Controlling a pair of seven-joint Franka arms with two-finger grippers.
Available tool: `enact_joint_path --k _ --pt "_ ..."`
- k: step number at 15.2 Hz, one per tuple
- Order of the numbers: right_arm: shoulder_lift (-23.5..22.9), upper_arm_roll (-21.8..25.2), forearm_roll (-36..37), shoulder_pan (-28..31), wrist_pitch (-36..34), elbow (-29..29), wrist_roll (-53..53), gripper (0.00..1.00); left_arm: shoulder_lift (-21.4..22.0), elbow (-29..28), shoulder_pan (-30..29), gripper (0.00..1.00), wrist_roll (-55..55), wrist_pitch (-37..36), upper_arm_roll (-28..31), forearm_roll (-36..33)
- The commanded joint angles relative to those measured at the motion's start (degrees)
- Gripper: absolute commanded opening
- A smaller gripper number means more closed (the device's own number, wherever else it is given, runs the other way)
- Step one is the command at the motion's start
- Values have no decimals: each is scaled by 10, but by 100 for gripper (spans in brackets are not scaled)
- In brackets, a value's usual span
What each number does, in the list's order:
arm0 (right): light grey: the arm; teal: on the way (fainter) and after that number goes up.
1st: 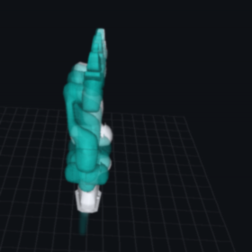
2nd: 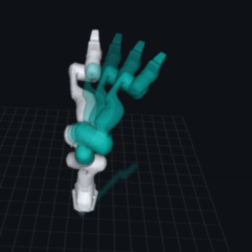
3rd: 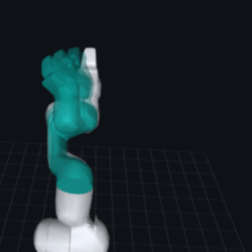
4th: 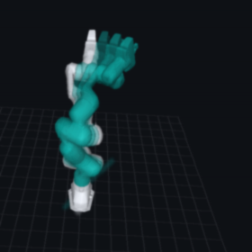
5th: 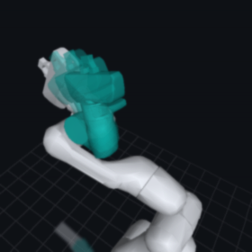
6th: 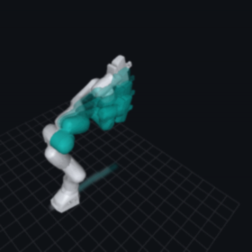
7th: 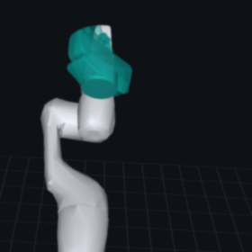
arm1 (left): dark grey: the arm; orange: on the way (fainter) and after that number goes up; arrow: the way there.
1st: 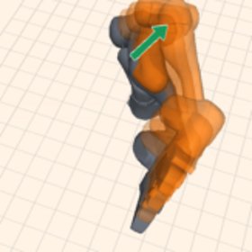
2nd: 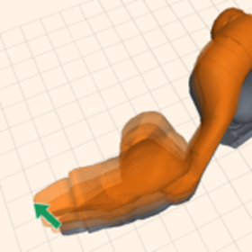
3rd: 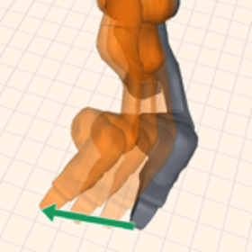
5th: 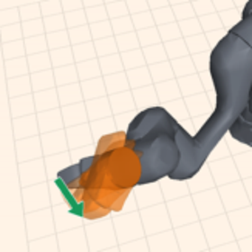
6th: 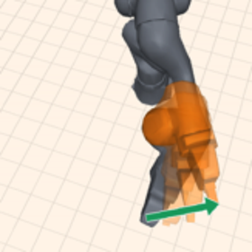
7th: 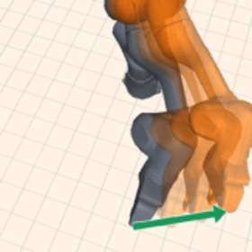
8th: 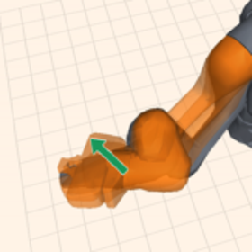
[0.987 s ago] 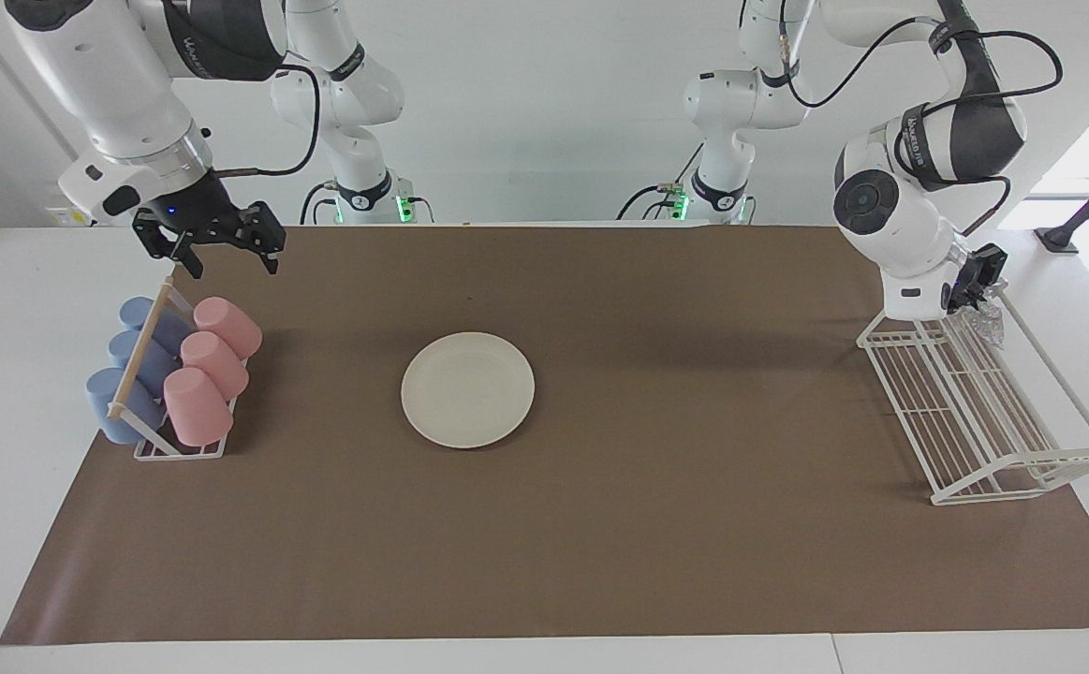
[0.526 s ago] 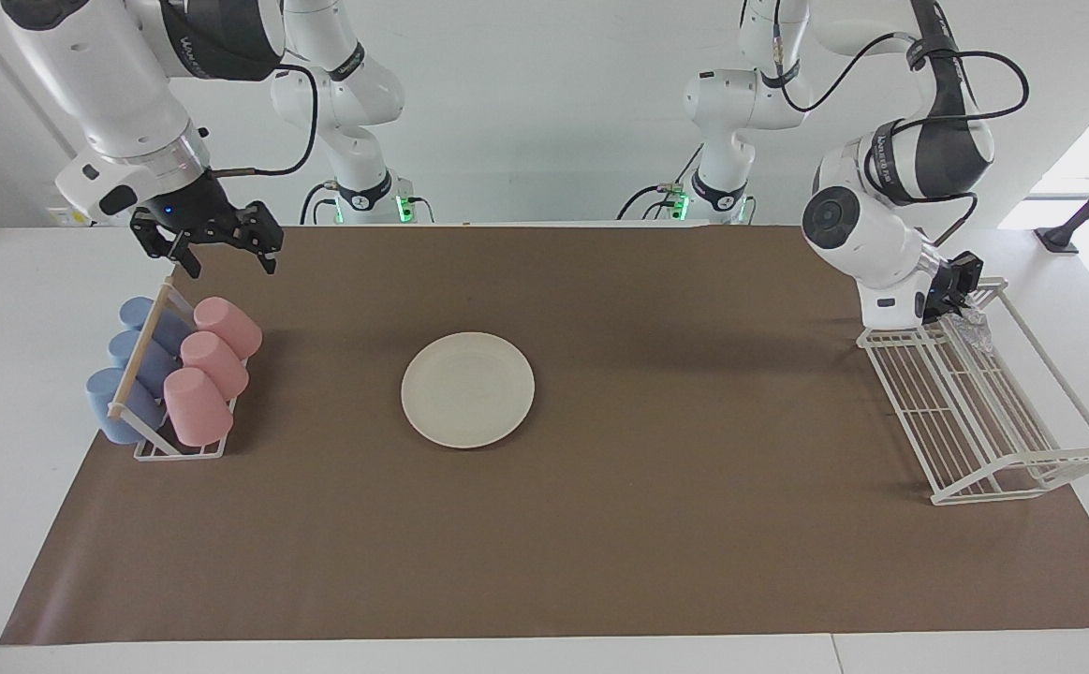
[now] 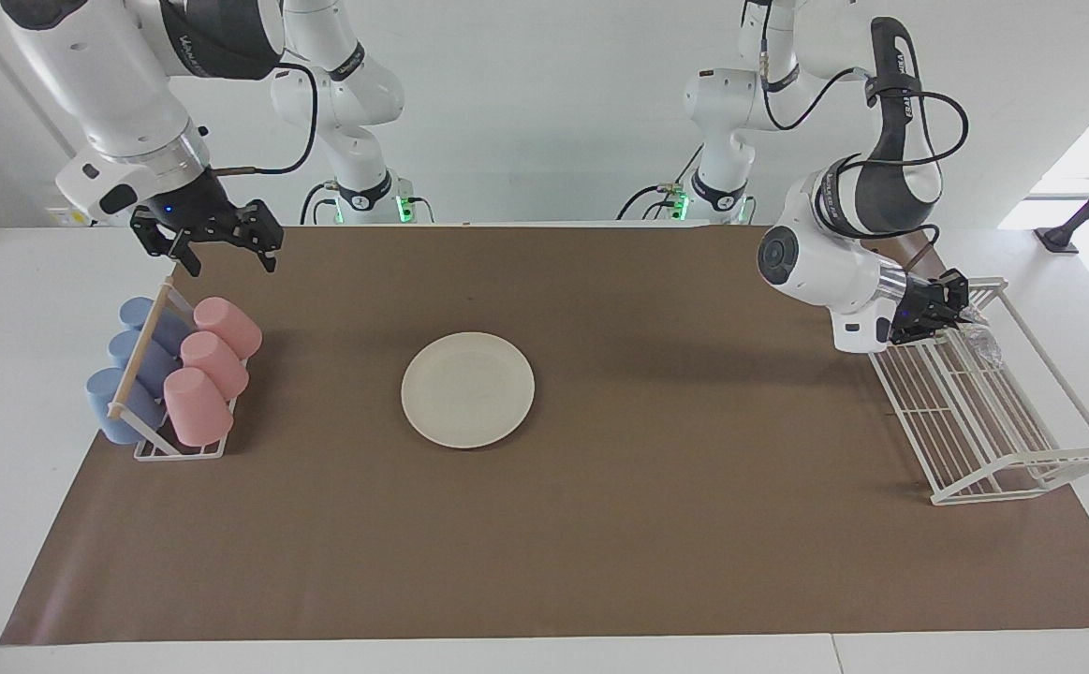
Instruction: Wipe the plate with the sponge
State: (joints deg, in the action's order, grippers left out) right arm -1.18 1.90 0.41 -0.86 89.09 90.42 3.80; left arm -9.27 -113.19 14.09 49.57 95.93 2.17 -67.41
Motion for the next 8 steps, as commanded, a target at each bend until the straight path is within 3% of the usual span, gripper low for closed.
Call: enact_joint_path --k 1,7,8 --pt "15 -2 9 4 -7 13 7 100 -29 -2 23 0 62 -24 4 -12" --pt "14 -2 9 4 -7 12 6 100 -29 -1 24 0 82 -22 3 -4" --pt "14 -2 9 5 -7 12 6 100 -30 -1 24 14 94 -22 3 -1"
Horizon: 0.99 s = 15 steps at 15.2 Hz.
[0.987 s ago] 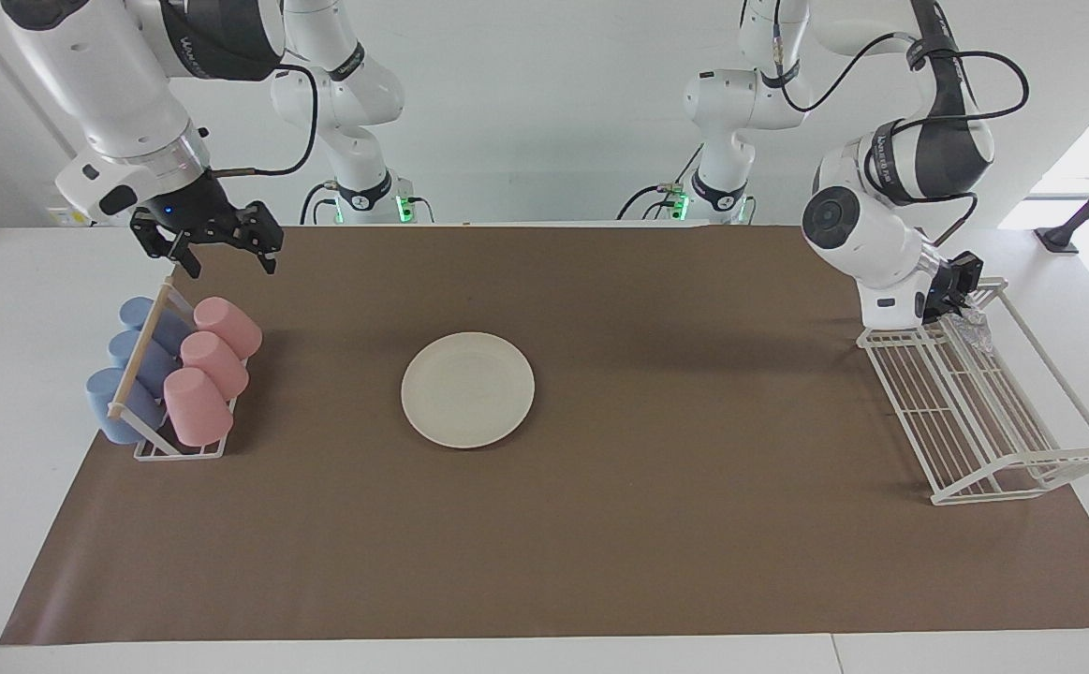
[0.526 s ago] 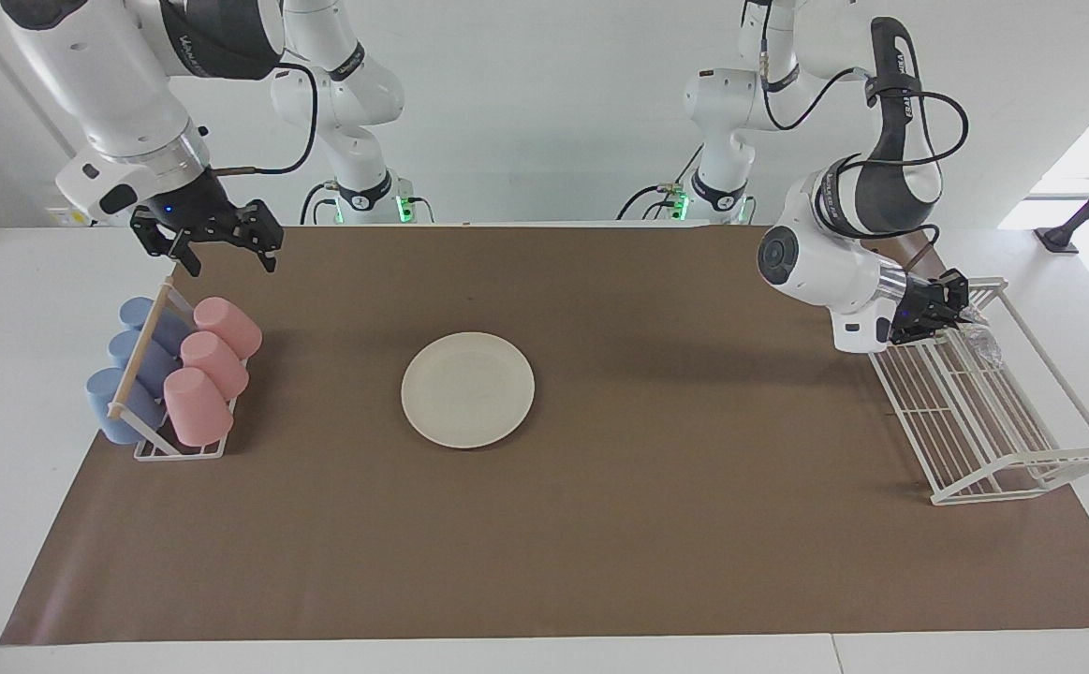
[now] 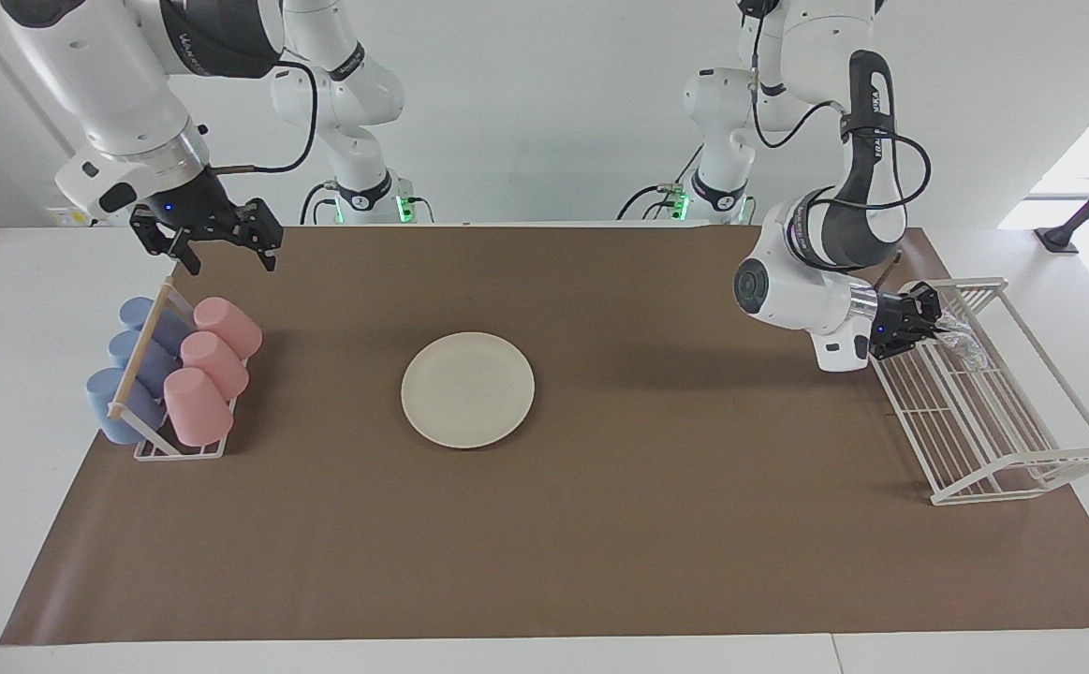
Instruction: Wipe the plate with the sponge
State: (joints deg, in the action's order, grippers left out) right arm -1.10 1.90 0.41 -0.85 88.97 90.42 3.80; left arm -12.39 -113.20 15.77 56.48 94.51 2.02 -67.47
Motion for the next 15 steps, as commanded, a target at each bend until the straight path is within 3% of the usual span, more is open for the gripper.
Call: enact_joint_path --k 1,2,3,8,15 --pt "14 -2 9 5 -6 12 6 100 1 -1 7 57 34 -5 4 0" --pt "14 -2 9 5 -6 12 7 100 1 -1 7 88 36 -4 4 1" --pt "15 -2 9 5 -6 13 7 100 0 -1 7 94 37 -3 4 2" --pt "15 -2 9 3 -6 13 6 100 0 1 7 100 39 -1 4 16" --pt "15 -4 9 -3 -7 9 3 100 -2 8 8 100 42 1 4 47"
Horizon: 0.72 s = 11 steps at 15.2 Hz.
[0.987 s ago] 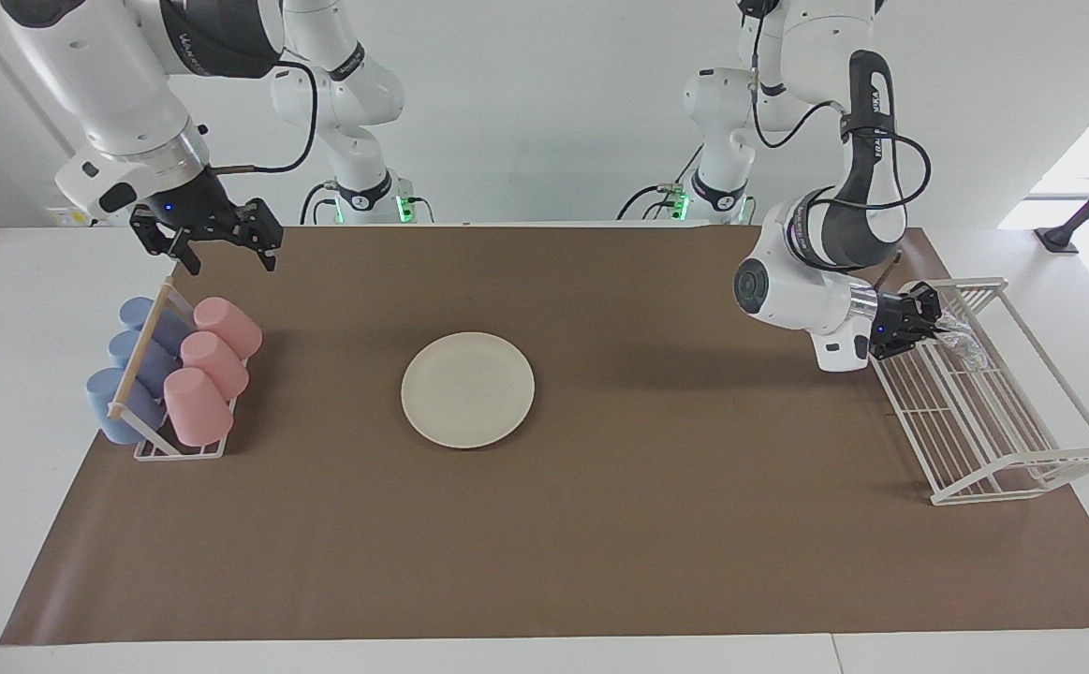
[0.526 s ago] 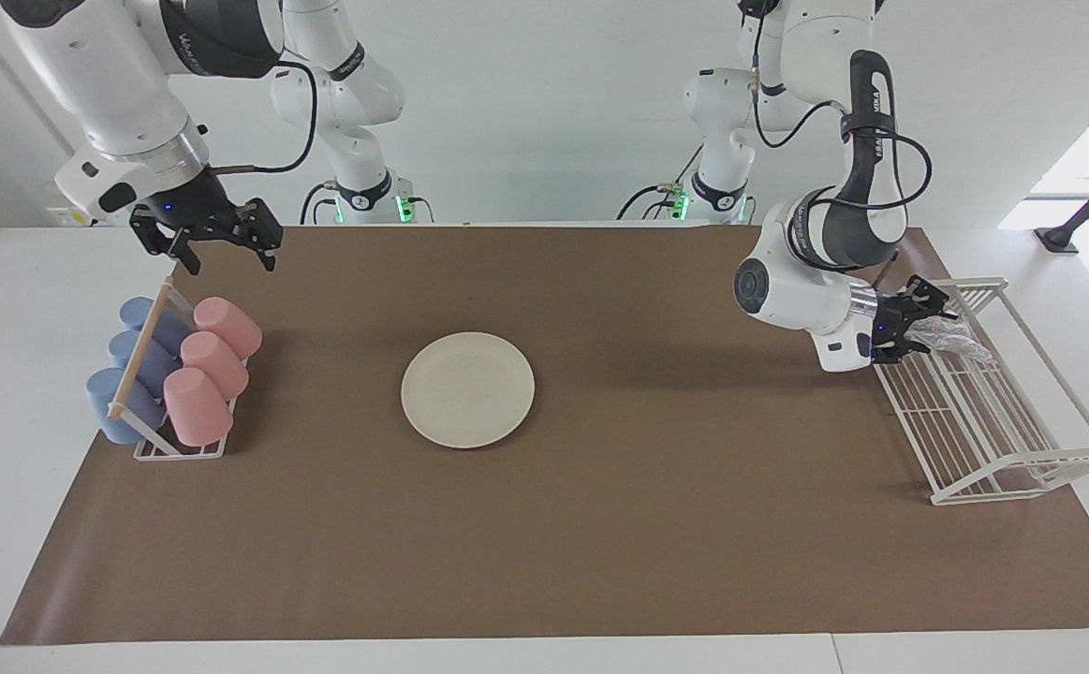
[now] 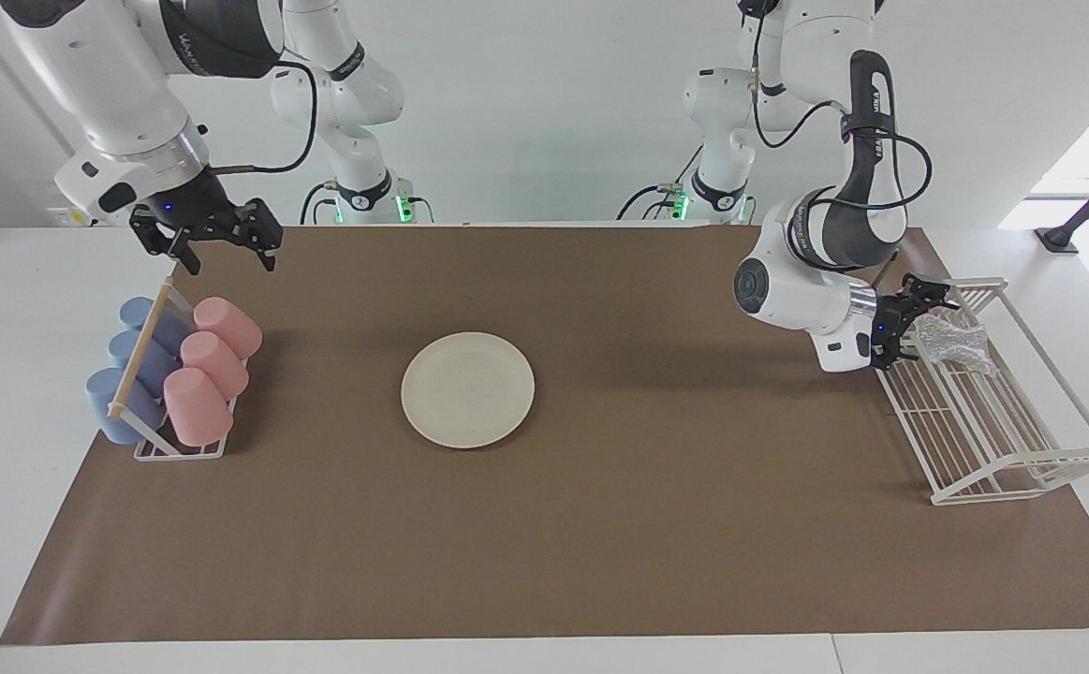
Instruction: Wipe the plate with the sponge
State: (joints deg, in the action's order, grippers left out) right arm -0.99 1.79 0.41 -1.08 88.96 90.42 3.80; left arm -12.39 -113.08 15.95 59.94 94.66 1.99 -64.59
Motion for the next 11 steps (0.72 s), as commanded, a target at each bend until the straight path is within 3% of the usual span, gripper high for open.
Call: enact_joint_path --k 1,11 --pt "13 -4 9 -1 -7 9 3 100 -2 13 7 100 7 -2 5 28" --pt "20 -4 9 0 -22 8 -32 100 -9 121 29 100 4 -35 3 185"
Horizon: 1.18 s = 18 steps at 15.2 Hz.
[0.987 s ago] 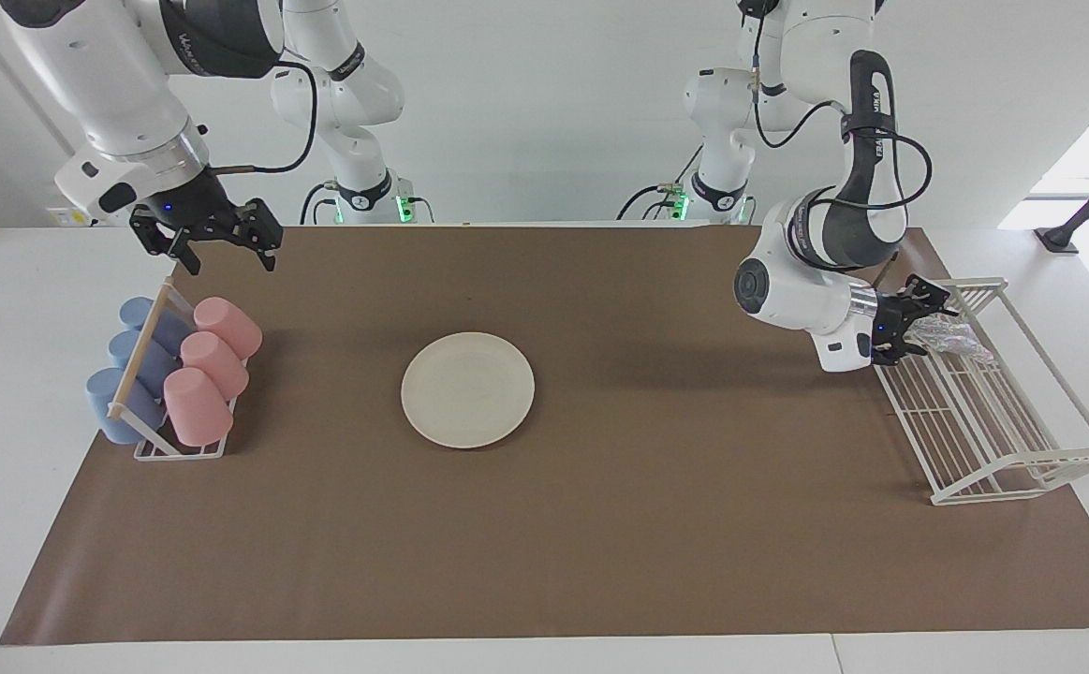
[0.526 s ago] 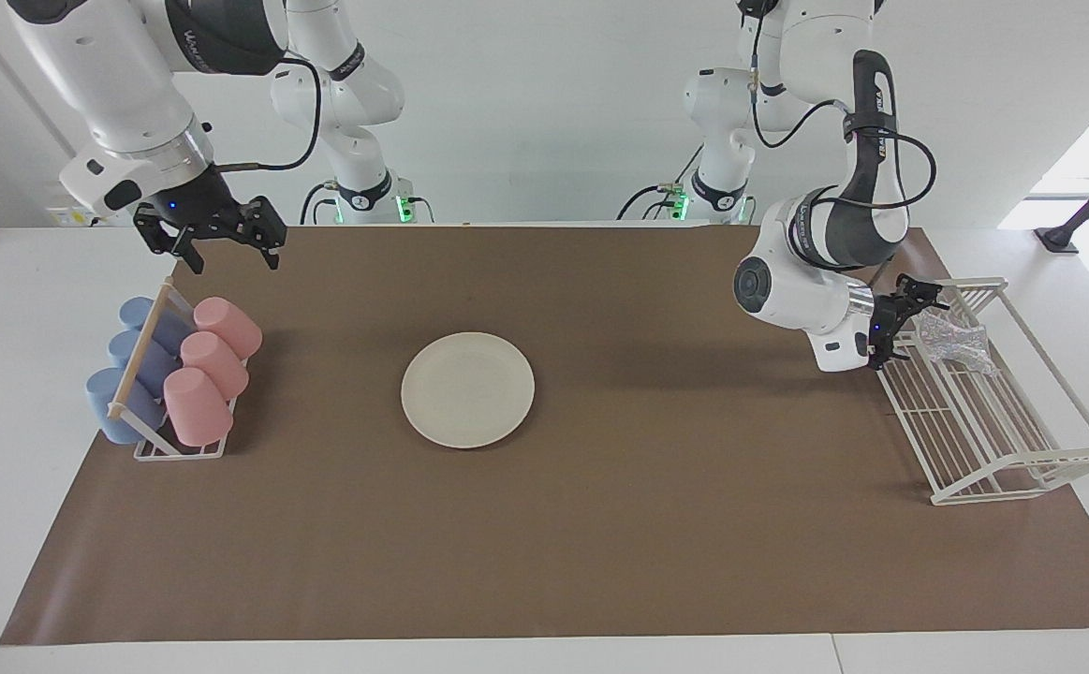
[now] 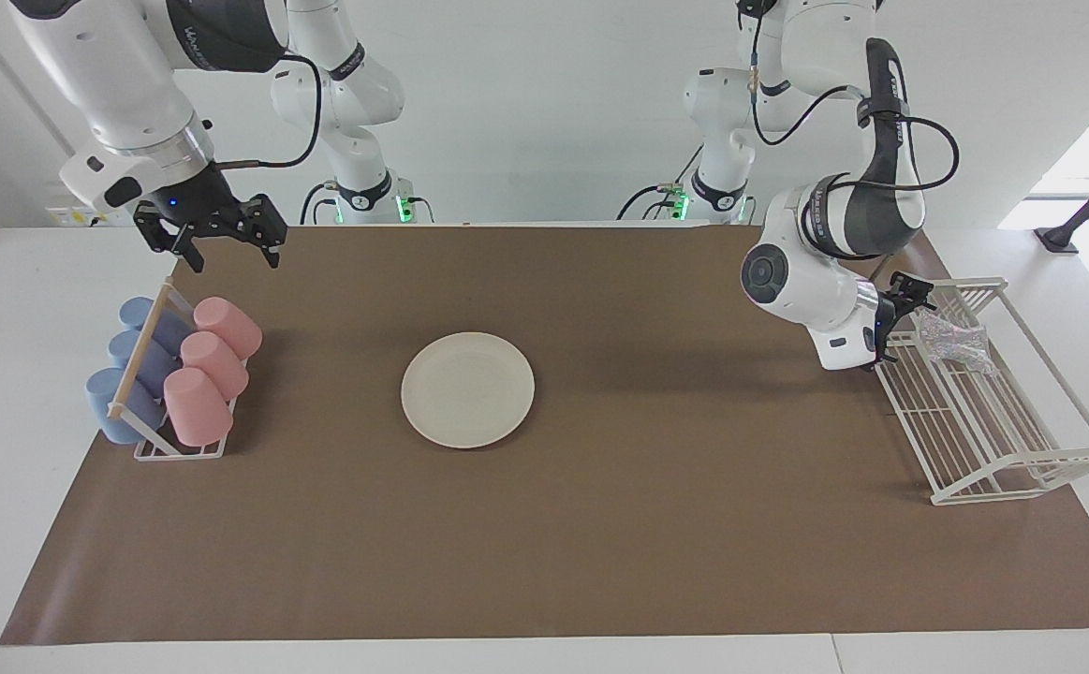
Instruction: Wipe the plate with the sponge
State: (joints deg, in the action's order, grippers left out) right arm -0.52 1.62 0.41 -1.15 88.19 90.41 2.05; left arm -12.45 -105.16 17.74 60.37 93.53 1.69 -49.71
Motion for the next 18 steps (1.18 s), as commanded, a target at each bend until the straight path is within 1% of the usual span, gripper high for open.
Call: enact_joint_path --k 1,3,7,10,13,15,17,18 --pt "15 -2 9 1 -14 8 -12 100 -8 46 13 100 -1 -31 6 46" --pt "15 -3 9 1 -11 8 -8 100 -7 58 24 100 -3 -39 6 70" --pt "16 -3 8 7 -13 9 2 100 -4 117 20 100 -5 -42 6 172" --pt "16 -2 8 7 -12 9 2 100 0 144 12 100 -8 -41 7 235" --pt "16 -3 8 5 -12 9 2 100 9 165 3 100 -39 -41 9 293" --pt "16 -3 8 5 -12 10 2 100 30 166 -1 100 -81 -41 16 333" --pt "16 -3 8 5 -11 10 2 100 57 164 -30 100 -160 -46 12 376" --pt "16 -3 8 5 -12 10 2 100 70 163 -36 100 -203 -56 14 398"
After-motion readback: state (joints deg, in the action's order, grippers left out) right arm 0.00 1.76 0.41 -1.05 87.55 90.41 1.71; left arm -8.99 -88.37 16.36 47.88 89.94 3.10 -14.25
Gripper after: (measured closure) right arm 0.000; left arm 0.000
